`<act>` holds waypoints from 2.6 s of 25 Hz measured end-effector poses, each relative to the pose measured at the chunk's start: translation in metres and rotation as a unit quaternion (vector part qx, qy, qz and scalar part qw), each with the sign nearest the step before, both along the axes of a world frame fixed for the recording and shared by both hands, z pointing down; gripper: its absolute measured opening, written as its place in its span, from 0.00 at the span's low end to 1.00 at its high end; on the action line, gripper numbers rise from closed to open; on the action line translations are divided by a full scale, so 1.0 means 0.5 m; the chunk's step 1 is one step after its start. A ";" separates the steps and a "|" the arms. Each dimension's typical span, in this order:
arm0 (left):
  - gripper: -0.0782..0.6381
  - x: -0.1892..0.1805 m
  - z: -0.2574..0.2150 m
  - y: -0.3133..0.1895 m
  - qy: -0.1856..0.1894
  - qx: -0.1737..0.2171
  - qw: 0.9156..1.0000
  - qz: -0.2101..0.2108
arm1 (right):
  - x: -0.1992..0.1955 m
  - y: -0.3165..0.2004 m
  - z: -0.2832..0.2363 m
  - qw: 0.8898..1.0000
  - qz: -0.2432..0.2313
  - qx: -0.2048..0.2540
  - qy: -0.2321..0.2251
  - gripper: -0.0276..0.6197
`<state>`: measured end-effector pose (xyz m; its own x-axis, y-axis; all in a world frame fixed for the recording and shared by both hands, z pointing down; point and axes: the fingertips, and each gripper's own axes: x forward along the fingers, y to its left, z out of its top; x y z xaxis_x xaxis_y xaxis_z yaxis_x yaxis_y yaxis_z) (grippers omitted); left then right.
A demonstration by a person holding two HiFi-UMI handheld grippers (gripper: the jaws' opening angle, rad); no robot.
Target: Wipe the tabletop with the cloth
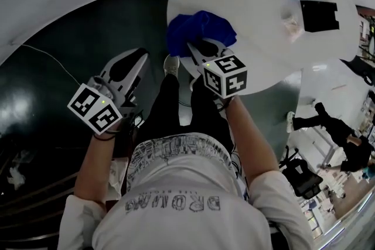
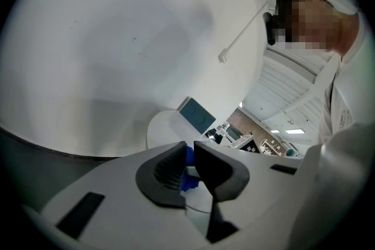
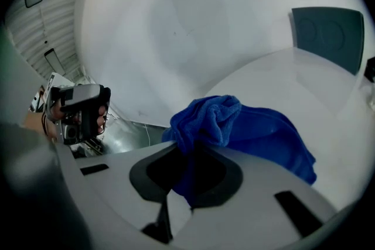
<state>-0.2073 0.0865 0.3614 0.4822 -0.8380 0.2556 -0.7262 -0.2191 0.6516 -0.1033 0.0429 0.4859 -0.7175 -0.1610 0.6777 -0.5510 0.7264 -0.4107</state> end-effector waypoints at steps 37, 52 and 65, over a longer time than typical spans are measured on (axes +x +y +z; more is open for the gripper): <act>0.19 0.435 -0.033 -0.155 -0.013 0.014 0.973 0.228 | 0.491 0.057 0.048 0.981 0.174 -0.057 0.063 0.11; 0.19 0.550 -0.064 -0.149 -0.020 0.023 0.961 0.276 | 0.634 0.080 0.043 0.965 0.248 -0.059 0.062 0.11; 0.19 0.525 -0.084 -0.154 -0.020 0.033 0.964 0.262 | 0.614 0.072 0.040 0.965 0.245 -0.060 0.064 0.11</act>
<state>0.0552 0.0096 0.3193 0.8343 -0.4980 0.2366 -0.5292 -0.6029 0.5970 0.2036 0.0790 0.5060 -0.4840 -0.3748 0.7908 -0.8685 0.3166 -0.3815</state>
